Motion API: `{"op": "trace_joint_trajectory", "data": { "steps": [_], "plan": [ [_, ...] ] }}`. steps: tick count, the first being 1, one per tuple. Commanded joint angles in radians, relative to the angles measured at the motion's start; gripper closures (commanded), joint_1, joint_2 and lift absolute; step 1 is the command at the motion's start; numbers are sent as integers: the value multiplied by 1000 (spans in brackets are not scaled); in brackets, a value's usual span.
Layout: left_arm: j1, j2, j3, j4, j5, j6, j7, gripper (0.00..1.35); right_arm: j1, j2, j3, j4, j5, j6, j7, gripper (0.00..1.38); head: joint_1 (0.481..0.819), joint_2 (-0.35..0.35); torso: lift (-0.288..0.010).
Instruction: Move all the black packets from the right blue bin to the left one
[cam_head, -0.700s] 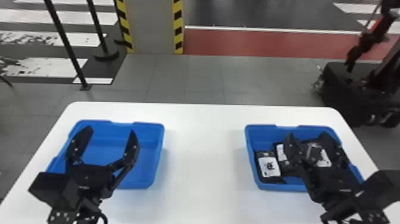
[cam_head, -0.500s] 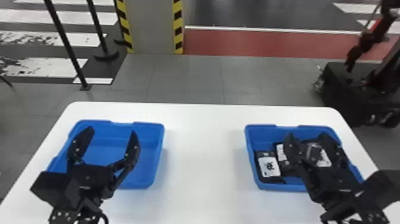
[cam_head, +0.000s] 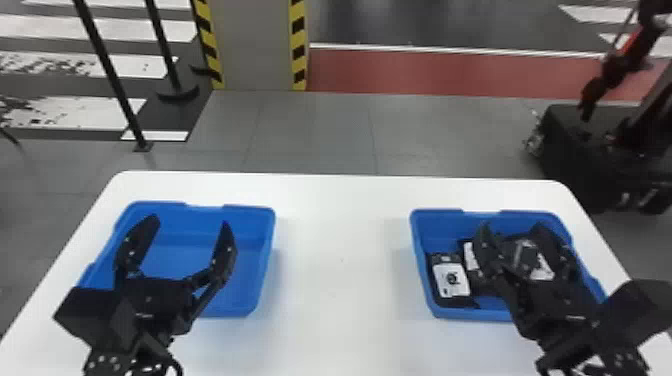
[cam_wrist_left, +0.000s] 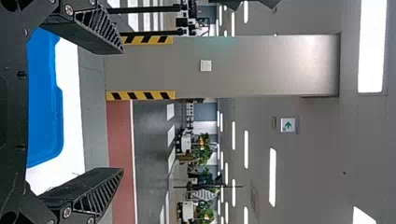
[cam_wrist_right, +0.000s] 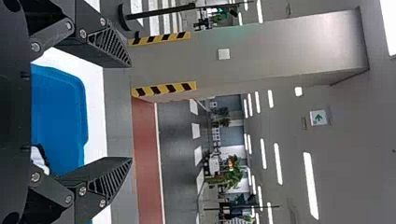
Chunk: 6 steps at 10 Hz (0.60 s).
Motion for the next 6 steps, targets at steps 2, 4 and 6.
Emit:
{"op": "trace_joint_trajectory", "data": {
  "steps": [2,4,6],
  "plan": [
    [0,-3,-2,0,0,3,0,128,-21,-13,-3,-64,-13,289,0,340,695,-16,-110],
    [0,-3,-5,0,3,10,0,128,-36,-16,-3,-123,11,493,-37,340,695,-9,-110],
    [0,-3,-5,0,9,10,0,128,-68,-16,-3,-113,36,603,-63,348,695,-16,-110]
  ]
}}
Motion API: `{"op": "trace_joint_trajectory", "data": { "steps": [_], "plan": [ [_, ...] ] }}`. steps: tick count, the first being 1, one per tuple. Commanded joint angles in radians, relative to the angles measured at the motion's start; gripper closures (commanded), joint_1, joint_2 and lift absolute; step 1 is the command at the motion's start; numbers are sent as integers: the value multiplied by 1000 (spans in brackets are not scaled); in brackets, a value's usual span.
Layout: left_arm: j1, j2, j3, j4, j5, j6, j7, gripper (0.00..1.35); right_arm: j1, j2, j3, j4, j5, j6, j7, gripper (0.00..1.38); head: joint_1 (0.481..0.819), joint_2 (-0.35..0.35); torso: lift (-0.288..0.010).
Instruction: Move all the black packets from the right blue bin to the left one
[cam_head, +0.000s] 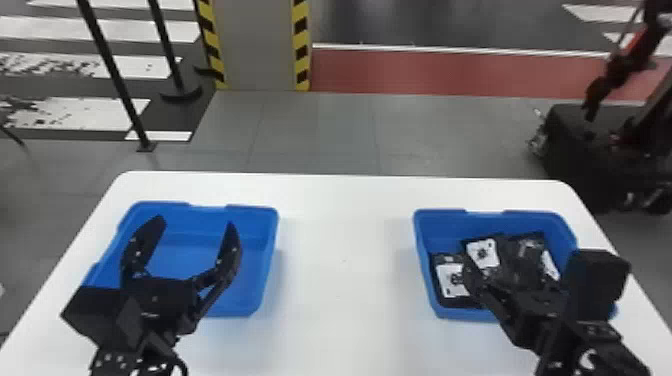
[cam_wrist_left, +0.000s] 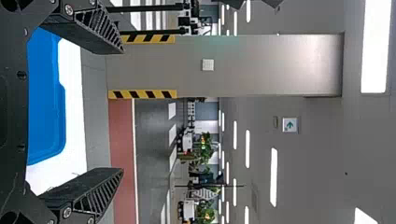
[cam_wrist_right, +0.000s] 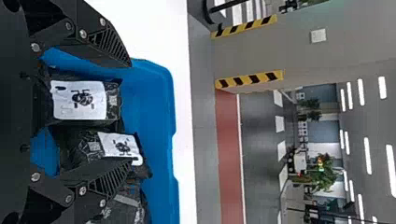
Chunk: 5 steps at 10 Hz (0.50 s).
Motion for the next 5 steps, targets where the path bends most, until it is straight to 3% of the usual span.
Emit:
{"op": "trace_joint_trajectory", "data": {
  "steps": [1,5],
  "plan": [
    [0,-3,0,0,3,-2,0,128,-27,-3,0,12,8,92,-11,346,695,-20,-110],
    [2,-3,5,0,5,-7,0,130,-128,-9,3,93,17,242,-18,343,695,-27,-110]
  ]
}}
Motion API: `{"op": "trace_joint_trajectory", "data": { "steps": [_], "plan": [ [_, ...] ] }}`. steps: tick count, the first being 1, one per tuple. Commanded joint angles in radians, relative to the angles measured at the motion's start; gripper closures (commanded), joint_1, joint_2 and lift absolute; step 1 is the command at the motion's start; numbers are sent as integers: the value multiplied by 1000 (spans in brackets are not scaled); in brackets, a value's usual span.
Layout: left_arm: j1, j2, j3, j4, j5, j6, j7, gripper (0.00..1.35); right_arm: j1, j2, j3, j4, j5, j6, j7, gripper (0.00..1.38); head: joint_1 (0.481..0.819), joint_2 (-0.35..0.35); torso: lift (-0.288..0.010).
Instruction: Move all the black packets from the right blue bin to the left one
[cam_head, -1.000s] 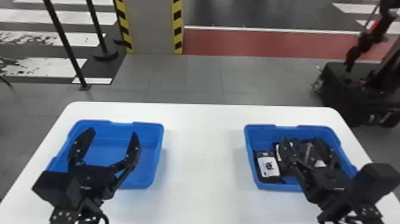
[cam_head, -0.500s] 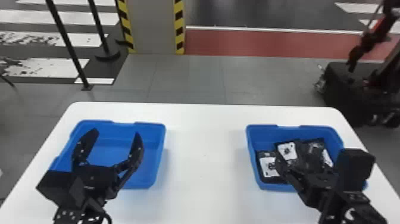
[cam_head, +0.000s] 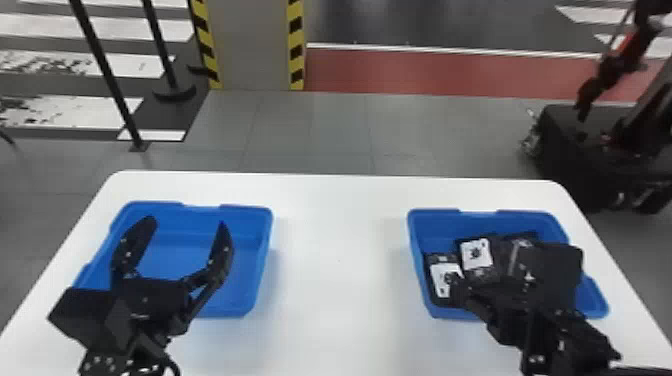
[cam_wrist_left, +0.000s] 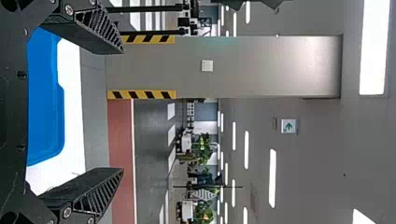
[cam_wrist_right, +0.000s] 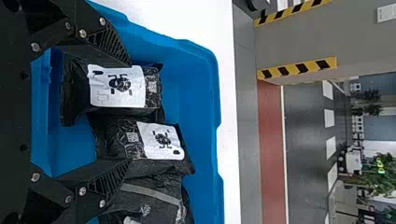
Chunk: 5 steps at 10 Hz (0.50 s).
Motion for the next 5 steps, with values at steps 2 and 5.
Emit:
{"op": "trace_joint_trajectory", "data": {
  "steps": [2,5],
  "plan": [
    [1,-3,3,0,-2,-15,0,134,-63,0,5,53,16,64,5,349,695,-28,-110],
    [1,-3,3,0,-5,-25,0,134,-95,0,22,98,9,69,17,358,695,-22,-110]
  ]
}}
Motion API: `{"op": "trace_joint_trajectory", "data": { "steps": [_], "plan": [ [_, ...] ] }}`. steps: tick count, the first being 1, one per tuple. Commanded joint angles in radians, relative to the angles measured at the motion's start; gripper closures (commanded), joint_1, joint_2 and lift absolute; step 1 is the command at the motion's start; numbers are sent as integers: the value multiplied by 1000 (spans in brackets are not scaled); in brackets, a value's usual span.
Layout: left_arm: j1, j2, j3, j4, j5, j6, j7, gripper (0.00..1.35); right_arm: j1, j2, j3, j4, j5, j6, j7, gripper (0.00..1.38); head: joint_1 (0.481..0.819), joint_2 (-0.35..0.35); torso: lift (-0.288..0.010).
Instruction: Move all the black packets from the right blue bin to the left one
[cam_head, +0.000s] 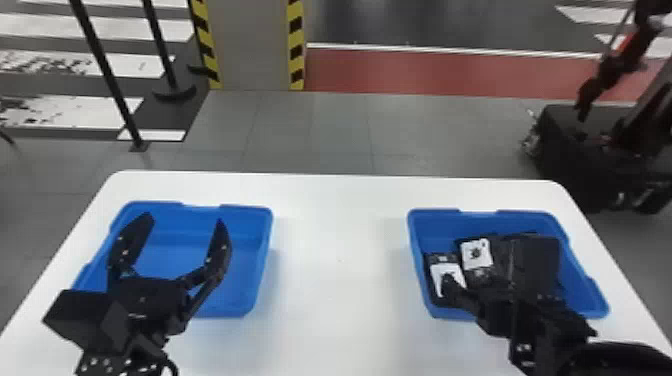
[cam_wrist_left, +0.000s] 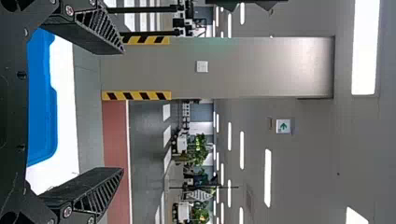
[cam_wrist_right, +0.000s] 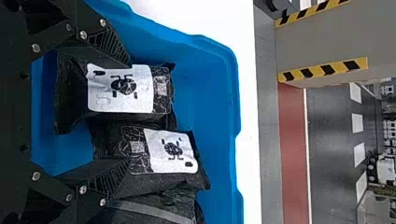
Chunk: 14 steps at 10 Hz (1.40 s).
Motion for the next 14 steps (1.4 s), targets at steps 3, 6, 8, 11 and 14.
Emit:
{"op": "trace_joint_trajectory", "data": {
  "steps": [3,6,8,11,14],
  "plan": [
    [-2,-3,0,0,-3,-12,0,134,-18,0,29,29,-18,1,5,358,695,-4,-110],
    [0,-3,3,0,-4,-32,1,136,-43,0,49,73,-21,8,23,555,695,16,-110],
    [0,-3,3,0,-6,-34,0,134,-43,0,50,73,-31,18,26,1056,695,29,-110],
    [-2,-3,3,0,-6,-34,0,136,-3,0,49,26,-38,-23,26,1138,695,32,-110],
    [-2,-3,-14,0,68,-19,0,130,188,-3,33,-244,-50,-131,6,1138,695,45,-110]
  ]
}}
